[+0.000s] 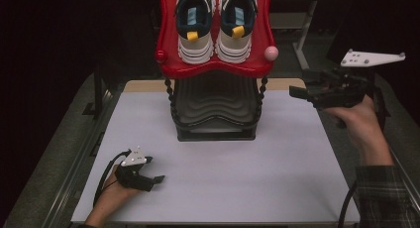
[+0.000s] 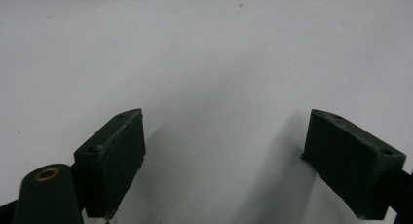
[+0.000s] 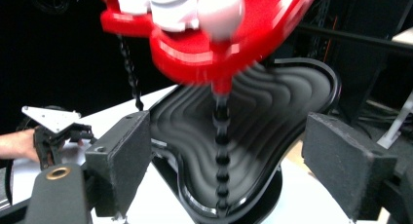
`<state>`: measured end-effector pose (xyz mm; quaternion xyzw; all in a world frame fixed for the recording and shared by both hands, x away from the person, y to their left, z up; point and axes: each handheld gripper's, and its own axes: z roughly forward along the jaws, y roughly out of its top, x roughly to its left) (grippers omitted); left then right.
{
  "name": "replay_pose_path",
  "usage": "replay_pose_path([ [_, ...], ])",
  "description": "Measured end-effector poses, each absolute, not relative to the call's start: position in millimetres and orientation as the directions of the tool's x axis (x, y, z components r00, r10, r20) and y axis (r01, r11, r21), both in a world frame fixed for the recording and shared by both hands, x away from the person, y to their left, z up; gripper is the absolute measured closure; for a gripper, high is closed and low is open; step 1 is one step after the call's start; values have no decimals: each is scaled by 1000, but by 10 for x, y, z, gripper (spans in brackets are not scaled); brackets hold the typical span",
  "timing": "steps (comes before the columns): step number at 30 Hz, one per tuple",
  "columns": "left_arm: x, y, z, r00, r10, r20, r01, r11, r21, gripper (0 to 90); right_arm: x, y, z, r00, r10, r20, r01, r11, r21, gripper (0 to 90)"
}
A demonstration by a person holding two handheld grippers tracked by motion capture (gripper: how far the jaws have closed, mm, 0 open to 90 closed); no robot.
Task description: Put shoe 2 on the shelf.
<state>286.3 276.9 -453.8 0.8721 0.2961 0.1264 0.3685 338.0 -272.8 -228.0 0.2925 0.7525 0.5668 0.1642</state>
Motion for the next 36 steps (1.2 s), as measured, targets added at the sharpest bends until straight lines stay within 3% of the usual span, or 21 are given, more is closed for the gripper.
replay_pose_path([
  [10, 2862, 2769, -4539, 792, 610, 2, 423, -552, 719, 144, 3222, -2785, -2747, -759, 642, 109, 311, 210, 927, 163],
  [20, 2861, 2768, -4540, 792, 611, 2, 424, -551, 719, 144, 3069, -2811, -3494, -717, 678, 162, 402, 212, 891, 151],
  [36, 2860, 2767, -4538, 794, 609, 4, 421, -554, 718, 144, 2842, -2855, -4185, -620, 774, 126, 505, 271, 820, 139],
])
